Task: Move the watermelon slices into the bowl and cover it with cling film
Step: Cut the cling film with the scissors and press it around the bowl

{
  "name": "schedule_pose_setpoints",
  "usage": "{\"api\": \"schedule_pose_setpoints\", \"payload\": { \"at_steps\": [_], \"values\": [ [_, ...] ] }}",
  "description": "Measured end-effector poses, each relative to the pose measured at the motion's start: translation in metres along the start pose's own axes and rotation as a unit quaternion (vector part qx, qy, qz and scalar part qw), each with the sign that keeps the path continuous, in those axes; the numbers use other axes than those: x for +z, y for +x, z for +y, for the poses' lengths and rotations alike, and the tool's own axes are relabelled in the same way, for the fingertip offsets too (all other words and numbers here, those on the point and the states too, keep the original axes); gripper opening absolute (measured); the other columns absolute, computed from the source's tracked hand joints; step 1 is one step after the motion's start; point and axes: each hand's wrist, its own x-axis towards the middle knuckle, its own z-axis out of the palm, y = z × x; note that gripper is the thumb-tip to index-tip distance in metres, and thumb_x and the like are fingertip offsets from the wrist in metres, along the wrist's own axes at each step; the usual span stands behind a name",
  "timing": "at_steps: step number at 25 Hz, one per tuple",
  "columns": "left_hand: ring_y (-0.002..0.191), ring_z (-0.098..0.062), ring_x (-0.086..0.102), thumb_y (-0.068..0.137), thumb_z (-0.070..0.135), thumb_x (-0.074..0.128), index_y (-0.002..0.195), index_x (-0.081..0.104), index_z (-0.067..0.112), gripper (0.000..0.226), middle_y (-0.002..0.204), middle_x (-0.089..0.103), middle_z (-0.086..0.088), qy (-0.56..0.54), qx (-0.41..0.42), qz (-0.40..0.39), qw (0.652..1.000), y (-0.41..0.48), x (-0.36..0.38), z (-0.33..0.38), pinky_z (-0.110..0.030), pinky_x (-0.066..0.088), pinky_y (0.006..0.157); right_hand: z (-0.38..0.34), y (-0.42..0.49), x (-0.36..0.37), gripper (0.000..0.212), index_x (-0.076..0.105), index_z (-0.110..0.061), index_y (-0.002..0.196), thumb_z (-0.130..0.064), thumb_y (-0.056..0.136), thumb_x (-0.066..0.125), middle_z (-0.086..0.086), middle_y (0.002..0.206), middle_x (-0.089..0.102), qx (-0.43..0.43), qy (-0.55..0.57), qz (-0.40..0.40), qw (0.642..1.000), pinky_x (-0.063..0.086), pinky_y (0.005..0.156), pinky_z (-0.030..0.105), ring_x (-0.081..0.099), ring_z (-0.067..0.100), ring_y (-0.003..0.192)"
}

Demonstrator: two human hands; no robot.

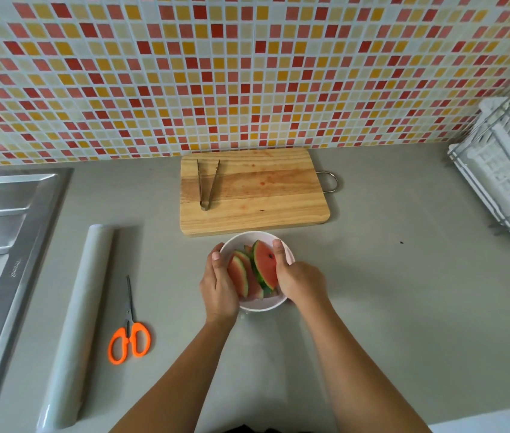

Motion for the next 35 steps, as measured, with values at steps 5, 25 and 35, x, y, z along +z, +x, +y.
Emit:
{"api": "schedule_pose_setpoints", "payload": {
  "at_steps": [5, 25, 35],
  "values": [
    [0.131, 0.0, 0.039, 0.1, 0.045, 0.011, 0.142, 0.031, 0.031, 0.049, 0.144, 0.044, 0.015, -0.128, -0.026, -0.143, 0.981, 0.012, -0.021, 0.012, -0.018, 0.032, 0.105, 0.024, 0.008, -0.015, 0.099, 0.061, -0.009, 0.078, -0.082, 0.07, -0.004, 0.015, 0.091, 0.067, 0.023, 0.107, 0.063, 0.992, 0.044, 0.077, 0.035, 0.062, 0.033, 0.093],
    [0.117, -0.015, 0.057, 0.097, 0.052, 0.022, 0.135, 0.049, 0.021, 0.056, 0.13, 0.06, -0.003, -0.21, -0.061, -0.055, 0.974, -0.017, -0.017, -0.003, -0.031, 0.049, 0.093, 0.002, 0.0, 0.013, 0.089, 0.052, -0.036, 0.125, -0.09, 0.062, 0.018, -0.003, 0.139, 0.05, -0.146, 0.509, -0.049, 0.847, 0.032, 0.109, 0.035, 0.044, 0.011, 0.128],
    [0.099, -0.023, 0.066, 0.098, 0.051, 0.017, 0.103, 0.067, 0.03, 0.055, 0.104, 0.071, -0.006, -0.116, -0.101, -0.006, 0.988, 0.004, -0.006, 0.007, -0.048, 0.056, 0.085, -0.009, -0.001, 0.028, 0.068, 0.069, -0.042, 0.085, -0.083, 0.07, 0.016, -0.003, 0.101, 0.07, -0.028, 0.546, 0.022, 0.837, 0.048, 0.093, 0.041, 0.063, 0.017, 0.099]
  ]
}}
